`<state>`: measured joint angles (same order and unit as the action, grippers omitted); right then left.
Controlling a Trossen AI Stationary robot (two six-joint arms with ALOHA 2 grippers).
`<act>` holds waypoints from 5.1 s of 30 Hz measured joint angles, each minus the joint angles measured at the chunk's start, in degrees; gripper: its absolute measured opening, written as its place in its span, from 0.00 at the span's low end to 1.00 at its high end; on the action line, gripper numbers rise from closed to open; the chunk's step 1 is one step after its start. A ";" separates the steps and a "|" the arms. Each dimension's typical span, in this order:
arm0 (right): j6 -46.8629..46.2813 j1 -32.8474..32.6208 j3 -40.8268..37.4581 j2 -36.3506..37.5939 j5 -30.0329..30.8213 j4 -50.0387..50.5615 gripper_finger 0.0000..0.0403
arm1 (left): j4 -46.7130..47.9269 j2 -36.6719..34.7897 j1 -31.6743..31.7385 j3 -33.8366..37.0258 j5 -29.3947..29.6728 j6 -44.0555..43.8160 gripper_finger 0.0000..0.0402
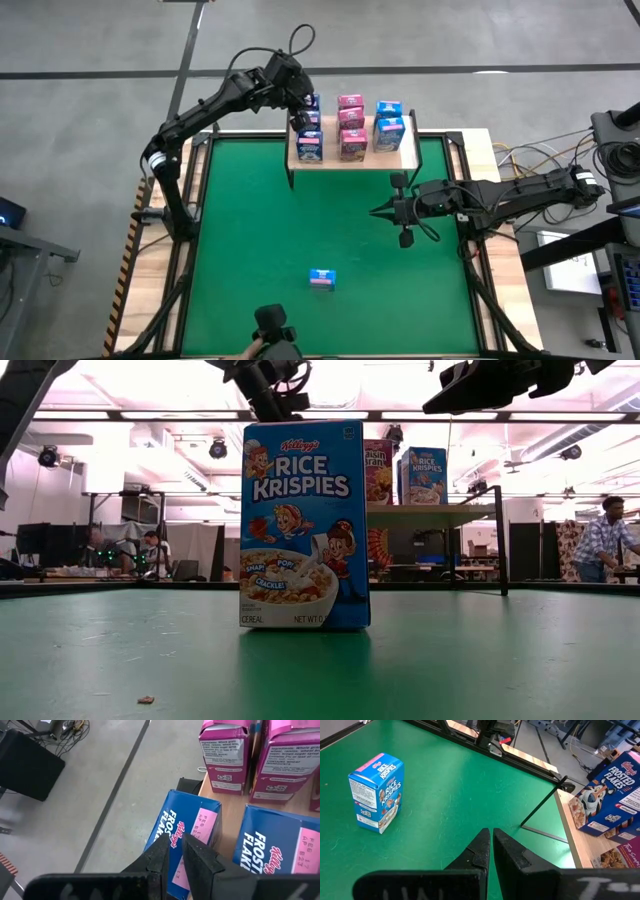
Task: Stack cereal on shelf
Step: Put the blue cereal box on the shelf, then put the light blue cereal box on the shelf aligned with the other light blue cereal boxes
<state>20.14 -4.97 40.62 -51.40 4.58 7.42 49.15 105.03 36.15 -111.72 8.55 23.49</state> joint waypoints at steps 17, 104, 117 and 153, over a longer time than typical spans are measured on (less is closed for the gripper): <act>-4.31 -0.01 0.00 0.00 -0.01 -0.50 0.03 | 0.81 -3.52 -5.40 0.08 -5.80 -5.01 0.09; -39.63 -16.13 49.63 -47.90 -0.52 31.37 0.18 | -66.29 -51.93 -42.33 70.60 -6.06 -4.44 0.09; -38.32 -16.13 49.81 -52.87 0.09 27.49 0.76 | -66.82 -51.78 -42.33 70.60 -6.10 -5.53 0.09; -36.73 -13.03 49.40 -55.34 -3.09 25.09 0.39 | -66.23 -51.76 -42.33 70.60 -6.15 -4.50 0.09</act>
<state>-16.59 -18.00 90.02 -106.74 1.49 32.51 -17.08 53.28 -6.17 -41.12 2.39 18.99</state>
